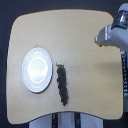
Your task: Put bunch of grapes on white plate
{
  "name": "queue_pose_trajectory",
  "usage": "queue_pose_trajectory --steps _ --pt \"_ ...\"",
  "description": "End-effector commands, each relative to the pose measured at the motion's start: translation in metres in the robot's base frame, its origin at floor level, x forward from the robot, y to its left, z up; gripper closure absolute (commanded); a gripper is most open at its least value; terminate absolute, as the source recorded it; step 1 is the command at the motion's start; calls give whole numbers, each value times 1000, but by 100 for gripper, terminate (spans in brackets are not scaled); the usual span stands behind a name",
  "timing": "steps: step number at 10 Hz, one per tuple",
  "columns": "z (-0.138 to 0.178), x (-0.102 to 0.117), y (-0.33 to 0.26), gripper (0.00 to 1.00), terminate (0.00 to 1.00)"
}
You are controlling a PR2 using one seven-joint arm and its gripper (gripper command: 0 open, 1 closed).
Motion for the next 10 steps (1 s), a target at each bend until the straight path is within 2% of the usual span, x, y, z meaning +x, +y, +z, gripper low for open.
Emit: queue_pose_trajectory --steps 1,5,10 --pt "-19 -6 73 0 0" --pt "-40 -23 149 0 0" --pt "-53 -44 210 0 0"
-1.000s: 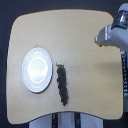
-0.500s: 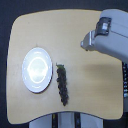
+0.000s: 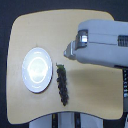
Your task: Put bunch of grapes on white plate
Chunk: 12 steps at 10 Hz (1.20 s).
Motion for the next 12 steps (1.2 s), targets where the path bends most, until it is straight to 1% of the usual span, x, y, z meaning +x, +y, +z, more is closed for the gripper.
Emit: queue_pose_trajectory --steps 1,5,10,12 --pt "-22 -18 64 0 0" --pt "-55 -40 101 0 0" --pt "-89 -50 116 0 0" --pt "-101 -49 111 0 0"
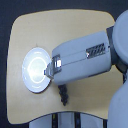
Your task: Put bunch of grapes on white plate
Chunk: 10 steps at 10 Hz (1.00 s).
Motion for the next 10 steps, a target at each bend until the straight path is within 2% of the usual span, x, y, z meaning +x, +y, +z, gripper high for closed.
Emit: queue_pose_trajectory --steps 1,6,10 --pt "-38 3 1 0 0" --pt "-59 19 -2 0 0" --pt "-68 22 -2 0 0"
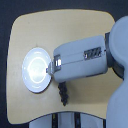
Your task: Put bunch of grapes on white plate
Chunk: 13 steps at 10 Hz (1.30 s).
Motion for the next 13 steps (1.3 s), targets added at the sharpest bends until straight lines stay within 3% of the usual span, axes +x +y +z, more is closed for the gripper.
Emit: queue_pose_trajectory --steps 1,5,6,13 --pt "-13 7 1 0 0" --pt "-5 8 -3 0 0" --pt "1 7 -5 100 0" --pt "6 13 -21 100 0"
